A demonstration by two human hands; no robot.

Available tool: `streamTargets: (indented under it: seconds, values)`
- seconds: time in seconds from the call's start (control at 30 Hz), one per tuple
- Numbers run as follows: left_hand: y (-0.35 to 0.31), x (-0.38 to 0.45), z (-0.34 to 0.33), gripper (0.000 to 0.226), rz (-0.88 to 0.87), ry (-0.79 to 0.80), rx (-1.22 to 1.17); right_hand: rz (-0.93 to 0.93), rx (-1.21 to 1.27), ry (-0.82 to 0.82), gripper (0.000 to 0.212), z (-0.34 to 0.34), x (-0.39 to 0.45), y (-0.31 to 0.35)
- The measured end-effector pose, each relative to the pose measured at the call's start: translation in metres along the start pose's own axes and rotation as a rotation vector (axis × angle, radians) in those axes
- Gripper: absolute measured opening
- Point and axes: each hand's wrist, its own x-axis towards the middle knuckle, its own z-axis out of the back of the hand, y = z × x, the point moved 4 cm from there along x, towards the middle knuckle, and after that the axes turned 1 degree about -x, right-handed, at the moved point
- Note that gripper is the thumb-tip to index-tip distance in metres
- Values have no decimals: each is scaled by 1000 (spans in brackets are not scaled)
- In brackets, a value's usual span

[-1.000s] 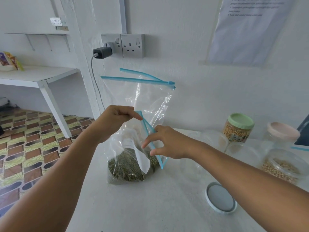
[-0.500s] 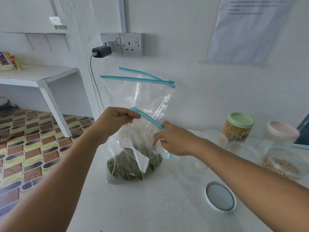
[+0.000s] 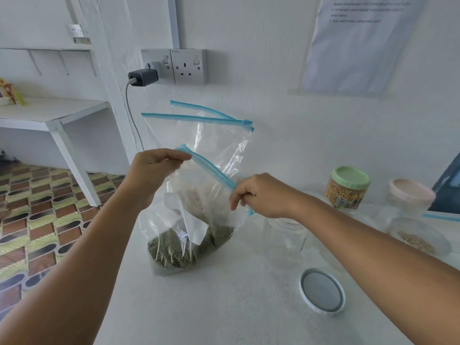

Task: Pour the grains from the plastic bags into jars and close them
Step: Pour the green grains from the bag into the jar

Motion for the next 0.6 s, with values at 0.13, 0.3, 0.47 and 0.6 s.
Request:
streamTargets:
  seconds: [0.13,0.3,0.47,0.6]
  values:
    - [0,-6,-10,44,3,87,41,-11,-93,135,42,-1,1,1]
    - [-4,-12,-14,40,-2,163,41,49,-26,91,28,-3,14,6]
    - [-6,-20,-17,41,-8,196,57,108,48,77,25,-3,35,24]
    - [-1,-35,-11,35,0,199,79,107,62,13,30,-12,48,30]
